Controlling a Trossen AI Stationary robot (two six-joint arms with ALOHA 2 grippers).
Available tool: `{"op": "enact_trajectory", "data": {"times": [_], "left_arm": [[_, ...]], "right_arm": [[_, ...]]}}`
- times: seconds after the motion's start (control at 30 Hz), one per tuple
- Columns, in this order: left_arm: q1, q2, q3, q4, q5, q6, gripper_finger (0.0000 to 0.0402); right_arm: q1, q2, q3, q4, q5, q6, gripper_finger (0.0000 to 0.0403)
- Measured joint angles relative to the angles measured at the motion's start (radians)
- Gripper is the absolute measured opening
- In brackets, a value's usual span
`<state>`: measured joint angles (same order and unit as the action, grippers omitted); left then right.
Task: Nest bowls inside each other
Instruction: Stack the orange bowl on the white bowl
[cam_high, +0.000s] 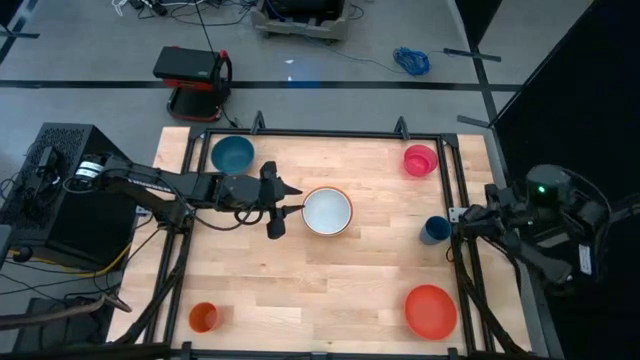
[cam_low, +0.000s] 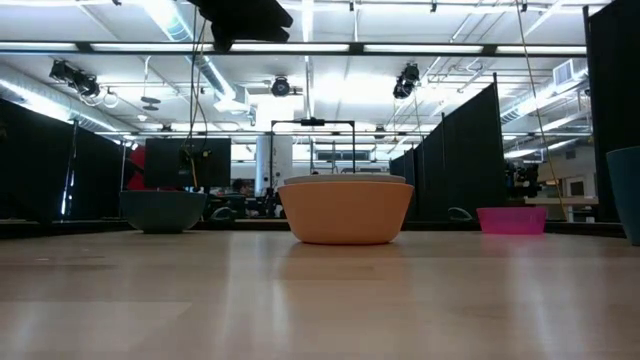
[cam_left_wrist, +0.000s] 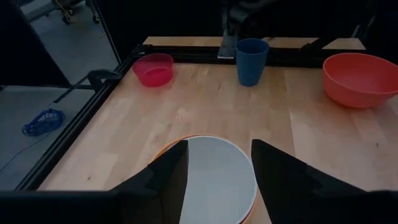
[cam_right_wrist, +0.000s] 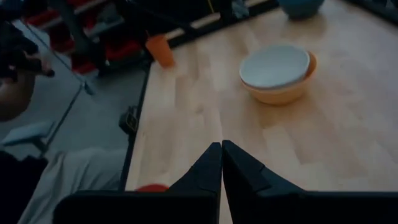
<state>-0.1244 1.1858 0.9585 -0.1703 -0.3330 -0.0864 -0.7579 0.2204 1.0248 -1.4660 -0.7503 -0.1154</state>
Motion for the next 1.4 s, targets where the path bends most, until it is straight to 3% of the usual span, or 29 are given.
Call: {"op": "enact_trajectory", "data": {"times": [0.23,0.47,1.0,1.2,1.4], "left_arm": [[0.0,0.0,0.0,-0.008,0.0,0.0,0.0162],[0.0,0.0,0.0,-0.007,0.0,0.0,0.0161],[0.0,0.0,0.0,-0.008,-0.011,-0.004,0.0163],[0.0,0.0,0.0,-0.008,-0.036,0.0,0.0164],[0.0,0.0,0.0,-0.008,-0.055,0.001,0.0161]], "right_arm": [[0.075,0.138,0.0,-0.009,0.049,0.002,0.0],[0.073,0.147,-0.003,-0.014,0.048,0.009,0.0],[0.08,0.142,-0.295,0.254,-0.104,0.101,0.0],[0.144,0.141,-0.294,0.267,-0.085,0.166,0.0],[0.222,0.183,-0.294,0.415,-0.075,0.222,0.0]]}}
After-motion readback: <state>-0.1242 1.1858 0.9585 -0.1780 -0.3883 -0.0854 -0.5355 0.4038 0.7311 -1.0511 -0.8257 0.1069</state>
